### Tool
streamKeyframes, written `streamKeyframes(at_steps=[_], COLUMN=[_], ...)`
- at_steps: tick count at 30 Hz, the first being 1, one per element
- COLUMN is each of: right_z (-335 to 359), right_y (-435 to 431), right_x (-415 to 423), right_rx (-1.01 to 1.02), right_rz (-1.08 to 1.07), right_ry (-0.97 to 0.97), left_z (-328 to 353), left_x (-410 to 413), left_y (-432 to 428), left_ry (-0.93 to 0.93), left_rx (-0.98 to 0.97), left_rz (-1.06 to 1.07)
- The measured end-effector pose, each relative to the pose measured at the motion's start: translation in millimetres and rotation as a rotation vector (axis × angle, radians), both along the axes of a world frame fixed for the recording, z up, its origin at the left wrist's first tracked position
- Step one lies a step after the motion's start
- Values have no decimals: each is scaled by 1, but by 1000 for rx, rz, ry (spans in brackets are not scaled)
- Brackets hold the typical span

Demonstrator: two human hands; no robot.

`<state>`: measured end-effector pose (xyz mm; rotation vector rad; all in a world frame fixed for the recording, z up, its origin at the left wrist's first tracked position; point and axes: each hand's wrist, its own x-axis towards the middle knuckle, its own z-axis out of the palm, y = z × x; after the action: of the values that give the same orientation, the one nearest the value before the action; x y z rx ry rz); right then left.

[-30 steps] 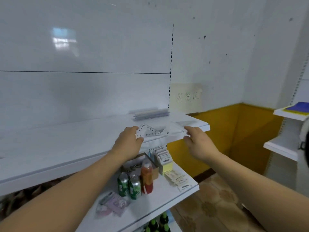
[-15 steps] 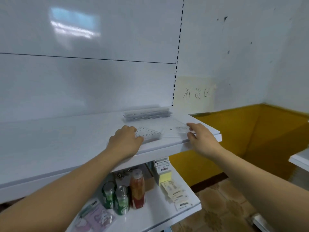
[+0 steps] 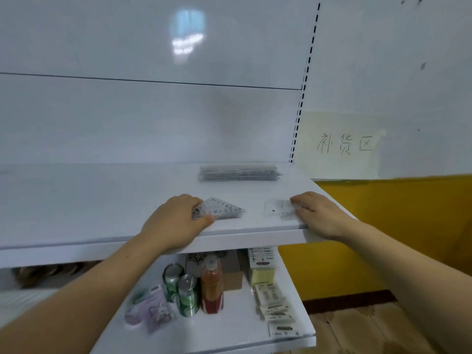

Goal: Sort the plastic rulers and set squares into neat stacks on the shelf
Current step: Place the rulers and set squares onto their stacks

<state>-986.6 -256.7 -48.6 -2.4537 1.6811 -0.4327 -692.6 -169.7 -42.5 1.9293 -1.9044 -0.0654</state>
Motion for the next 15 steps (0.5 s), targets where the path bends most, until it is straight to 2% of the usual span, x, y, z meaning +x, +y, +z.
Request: streamKeyframes(at_steps=[7,15], right_z=[7,8], right_y=[-6,-7], right_x=[-10,-17], right_rx=[56,25], right_rz=[82,88], right_ry=[26,-104], left_z=[0,-2], left_x=[-9,-13], left_y=[5,7], left_ry=[-7,-22], left_rx=[11,-7], left_rz=[63,83])
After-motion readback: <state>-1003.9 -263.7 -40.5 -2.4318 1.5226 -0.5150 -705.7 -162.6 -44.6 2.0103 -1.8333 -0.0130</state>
